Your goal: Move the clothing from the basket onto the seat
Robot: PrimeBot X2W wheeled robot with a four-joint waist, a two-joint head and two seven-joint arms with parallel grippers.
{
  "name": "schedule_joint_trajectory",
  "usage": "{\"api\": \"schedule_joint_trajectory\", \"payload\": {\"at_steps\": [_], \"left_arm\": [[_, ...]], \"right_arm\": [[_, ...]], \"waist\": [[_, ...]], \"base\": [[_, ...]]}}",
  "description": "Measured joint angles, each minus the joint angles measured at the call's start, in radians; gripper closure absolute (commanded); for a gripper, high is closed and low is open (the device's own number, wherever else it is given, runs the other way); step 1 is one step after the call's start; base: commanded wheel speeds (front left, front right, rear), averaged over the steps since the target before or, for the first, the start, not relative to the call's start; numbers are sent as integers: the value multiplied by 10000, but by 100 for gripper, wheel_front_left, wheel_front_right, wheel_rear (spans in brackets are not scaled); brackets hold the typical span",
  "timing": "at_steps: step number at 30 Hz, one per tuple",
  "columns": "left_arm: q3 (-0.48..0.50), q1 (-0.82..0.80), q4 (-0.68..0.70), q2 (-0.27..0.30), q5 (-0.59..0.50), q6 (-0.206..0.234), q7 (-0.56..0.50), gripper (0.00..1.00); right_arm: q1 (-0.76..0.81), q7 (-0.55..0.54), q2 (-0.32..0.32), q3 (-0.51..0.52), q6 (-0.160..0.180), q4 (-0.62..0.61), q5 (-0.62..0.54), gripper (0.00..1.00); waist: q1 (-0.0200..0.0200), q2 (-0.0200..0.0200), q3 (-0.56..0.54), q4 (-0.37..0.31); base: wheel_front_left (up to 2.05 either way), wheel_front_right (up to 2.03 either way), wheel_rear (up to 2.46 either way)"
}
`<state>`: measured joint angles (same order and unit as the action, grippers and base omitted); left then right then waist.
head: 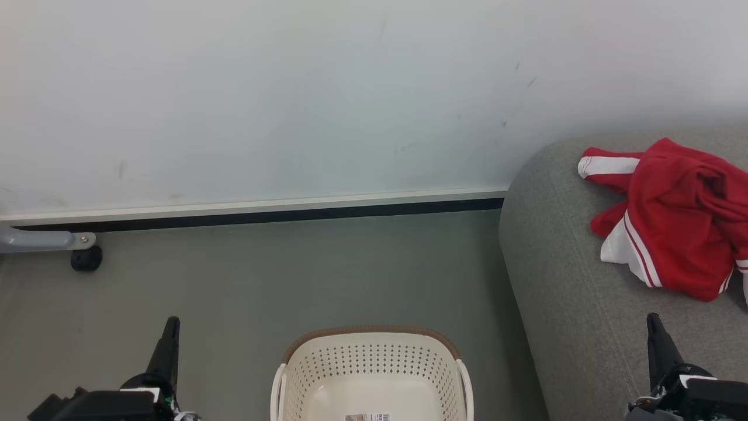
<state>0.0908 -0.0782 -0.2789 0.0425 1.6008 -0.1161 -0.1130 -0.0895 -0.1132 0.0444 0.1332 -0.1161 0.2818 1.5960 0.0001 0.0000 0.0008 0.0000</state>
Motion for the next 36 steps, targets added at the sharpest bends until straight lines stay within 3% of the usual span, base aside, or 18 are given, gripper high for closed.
{"api": "schedule_joint_trajectory", "payload": {"at_steps": [36], "left_arm": [[0,0,-6,-2,0,-71,0,100]], "right_arm": [[-1,0,0,-2,-29,2,2,100]], "waist": [[0,0,0,0]], "base": [[0,0,0]]}}
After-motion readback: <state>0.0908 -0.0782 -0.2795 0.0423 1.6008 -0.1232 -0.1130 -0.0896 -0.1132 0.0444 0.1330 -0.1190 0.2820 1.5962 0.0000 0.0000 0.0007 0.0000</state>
